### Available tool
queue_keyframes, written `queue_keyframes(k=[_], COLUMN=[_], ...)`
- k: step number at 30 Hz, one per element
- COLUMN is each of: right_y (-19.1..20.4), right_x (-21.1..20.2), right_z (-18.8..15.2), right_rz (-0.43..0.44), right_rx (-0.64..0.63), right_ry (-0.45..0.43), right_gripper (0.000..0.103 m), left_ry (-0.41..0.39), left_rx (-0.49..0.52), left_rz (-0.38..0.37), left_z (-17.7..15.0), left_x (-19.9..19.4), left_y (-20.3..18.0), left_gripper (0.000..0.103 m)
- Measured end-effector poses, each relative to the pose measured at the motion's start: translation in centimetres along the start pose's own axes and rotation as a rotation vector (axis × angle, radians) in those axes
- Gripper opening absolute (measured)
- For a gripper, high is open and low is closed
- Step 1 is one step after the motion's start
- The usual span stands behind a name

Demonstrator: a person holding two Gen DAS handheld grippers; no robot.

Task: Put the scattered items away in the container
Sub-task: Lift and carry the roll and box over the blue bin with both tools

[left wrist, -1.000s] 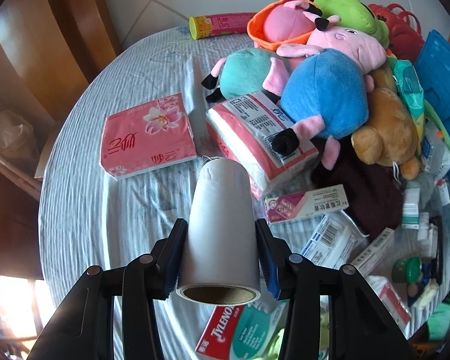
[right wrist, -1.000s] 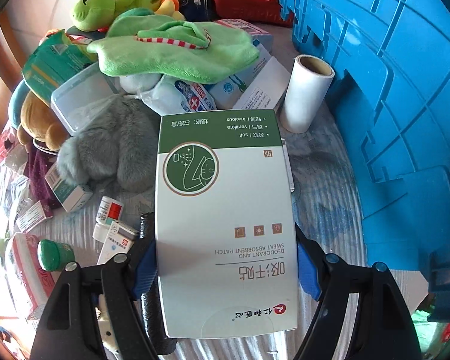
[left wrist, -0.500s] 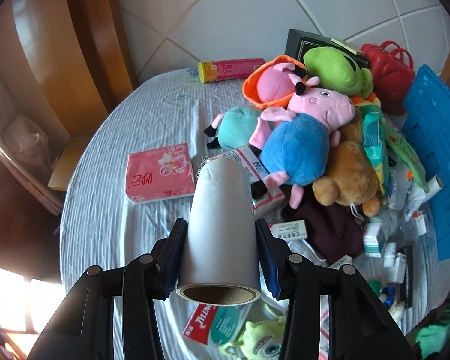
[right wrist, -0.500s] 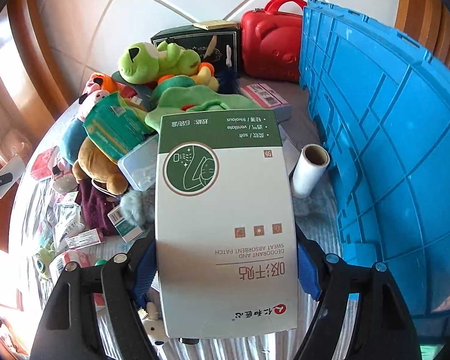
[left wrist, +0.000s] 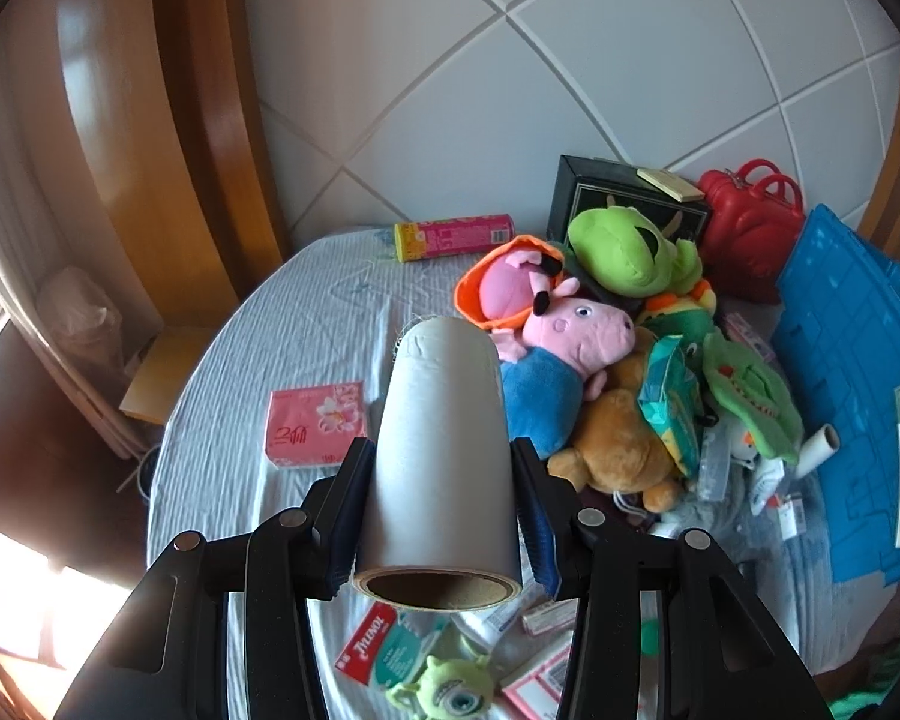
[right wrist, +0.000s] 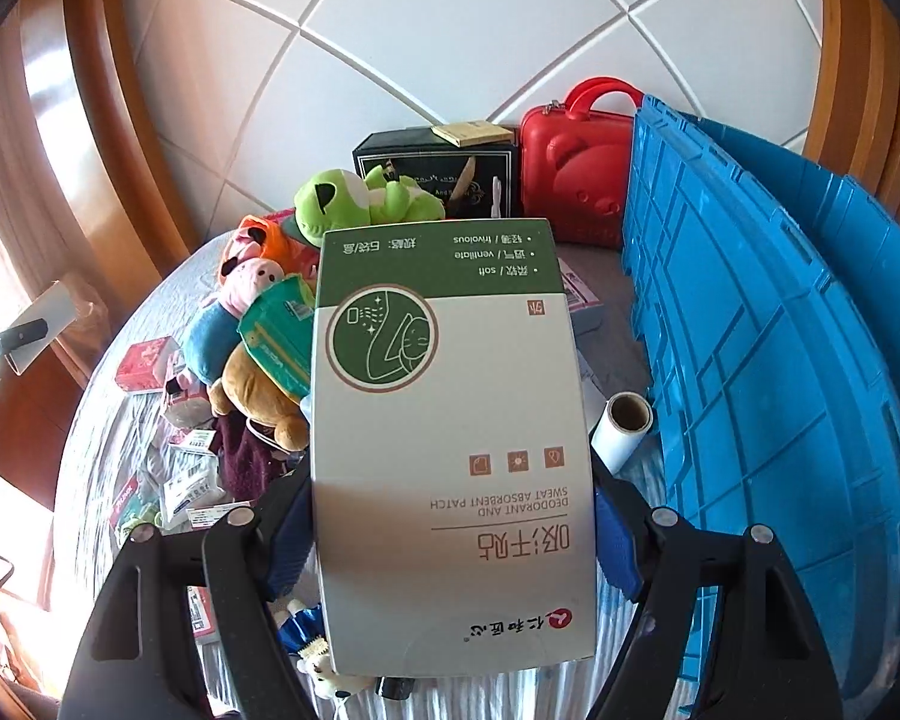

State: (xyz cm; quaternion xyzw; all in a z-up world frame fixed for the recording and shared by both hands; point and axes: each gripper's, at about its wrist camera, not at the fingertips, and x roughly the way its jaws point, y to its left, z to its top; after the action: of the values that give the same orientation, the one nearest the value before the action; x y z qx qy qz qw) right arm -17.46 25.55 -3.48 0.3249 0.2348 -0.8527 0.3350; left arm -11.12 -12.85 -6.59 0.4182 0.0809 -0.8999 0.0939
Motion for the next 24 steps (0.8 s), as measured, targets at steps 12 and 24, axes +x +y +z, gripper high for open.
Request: queue_keyframes(k=[12,24], right_y=[-1.0,-4.8], right_x=[-2.2,-5.5], right_z=[3.1,4.9], right_rz=[0.099,0.135], right_rx=[-0.022,-0.020], right_ry=[-0.076,-0.157], right_gripper=[0.076,0.076], left_ry=[-0.075,-0.142], left_rx=[0.007,0.066], left_rz=[-0.003,-0.051], left_z=[2.2,4.4], left_x=[-3.2,-5.9], left_y=[-5.4,-13.9], left_gripper=[0.044,0.044])
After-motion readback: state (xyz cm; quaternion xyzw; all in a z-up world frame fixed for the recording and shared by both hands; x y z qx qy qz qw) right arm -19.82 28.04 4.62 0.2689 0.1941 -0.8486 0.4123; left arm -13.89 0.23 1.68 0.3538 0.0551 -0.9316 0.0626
